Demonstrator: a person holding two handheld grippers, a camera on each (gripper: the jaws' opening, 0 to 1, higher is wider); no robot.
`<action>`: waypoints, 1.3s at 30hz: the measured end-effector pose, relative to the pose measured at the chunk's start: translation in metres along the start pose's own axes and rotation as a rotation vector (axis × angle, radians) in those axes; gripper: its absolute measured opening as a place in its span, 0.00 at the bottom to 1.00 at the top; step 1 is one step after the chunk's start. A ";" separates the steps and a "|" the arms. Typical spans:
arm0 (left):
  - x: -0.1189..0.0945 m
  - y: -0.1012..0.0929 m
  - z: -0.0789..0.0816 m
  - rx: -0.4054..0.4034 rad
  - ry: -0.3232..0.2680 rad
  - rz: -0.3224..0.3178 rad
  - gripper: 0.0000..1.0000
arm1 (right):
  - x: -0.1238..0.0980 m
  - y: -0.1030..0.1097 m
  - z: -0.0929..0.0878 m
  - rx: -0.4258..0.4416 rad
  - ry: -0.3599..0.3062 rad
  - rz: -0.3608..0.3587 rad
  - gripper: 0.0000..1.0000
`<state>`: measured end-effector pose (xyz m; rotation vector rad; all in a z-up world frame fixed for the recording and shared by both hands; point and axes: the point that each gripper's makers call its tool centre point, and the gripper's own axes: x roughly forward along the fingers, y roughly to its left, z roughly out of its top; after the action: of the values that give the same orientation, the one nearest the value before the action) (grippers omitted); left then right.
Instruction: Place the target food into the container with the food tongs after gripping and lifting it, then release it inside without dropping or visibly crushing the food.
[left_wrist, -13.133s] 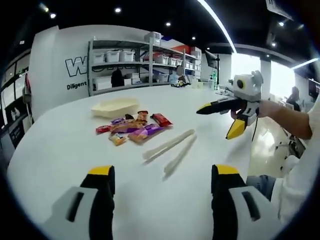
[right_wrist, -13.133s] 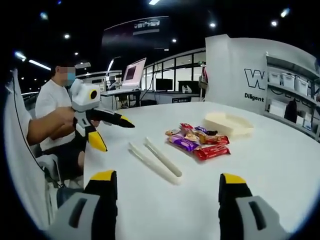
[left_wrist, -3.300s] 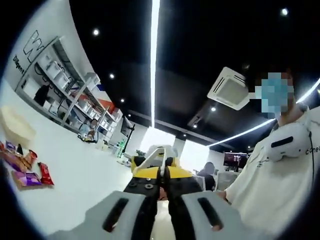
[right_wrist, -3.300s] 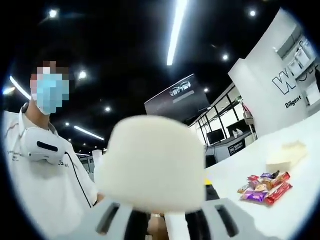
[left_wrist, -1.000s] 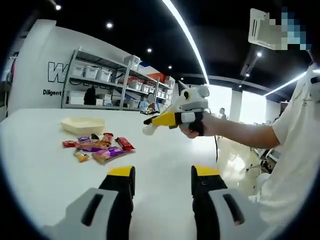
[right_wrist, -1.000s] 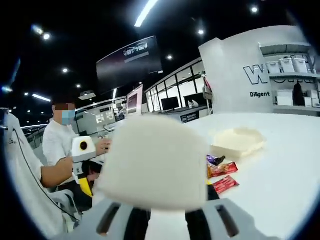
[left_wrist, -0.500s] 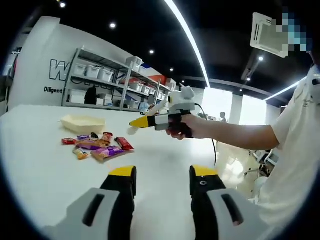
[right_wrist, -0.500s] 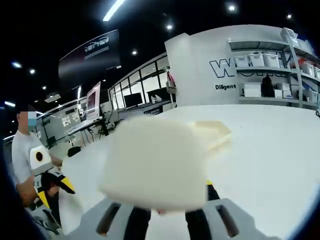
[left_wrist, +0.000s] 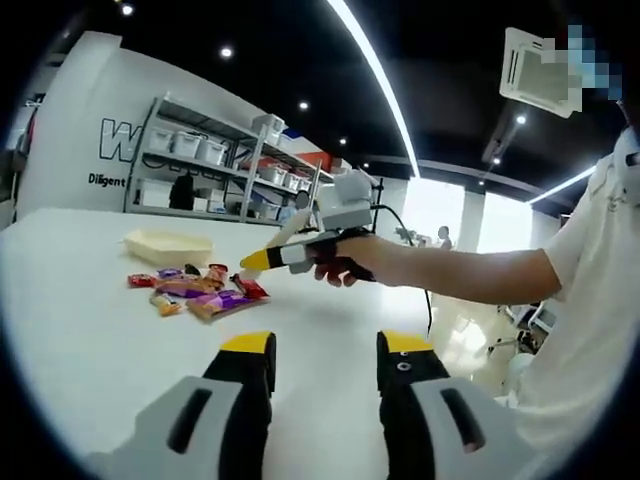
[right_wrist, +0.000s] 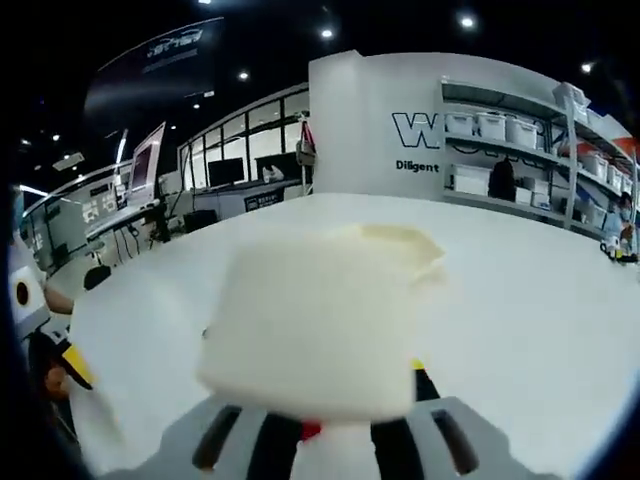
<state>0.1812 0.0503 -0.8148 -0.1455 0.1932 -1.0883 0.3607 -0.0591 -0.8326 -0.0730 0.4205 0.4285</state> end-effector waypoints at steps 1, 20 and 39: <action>-0.001 0.000 0.000 -0.002 -0.001 0.001 0.39 | 0.000 -0.002 0.000 -0.033 0.001 -0.020 0.20; 0.006 -0.005 0.002 -0.001 0.001 -0.011 0.36 | -0.019 -0.025 -0.008 -0.057 0.044 -0.016 0.20; 0.009 -0.009 0.003 0.020 0.016 -0.011 0.34 | -0.016 -0.027 -0.009 -0.058 0.036 -0.060 0.21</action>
<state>0.1782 0.0384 -0.8104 -0.1203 0.1959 -1.1020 0.3554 -0.0913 -0.8350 -0.1492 0.4398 0.3806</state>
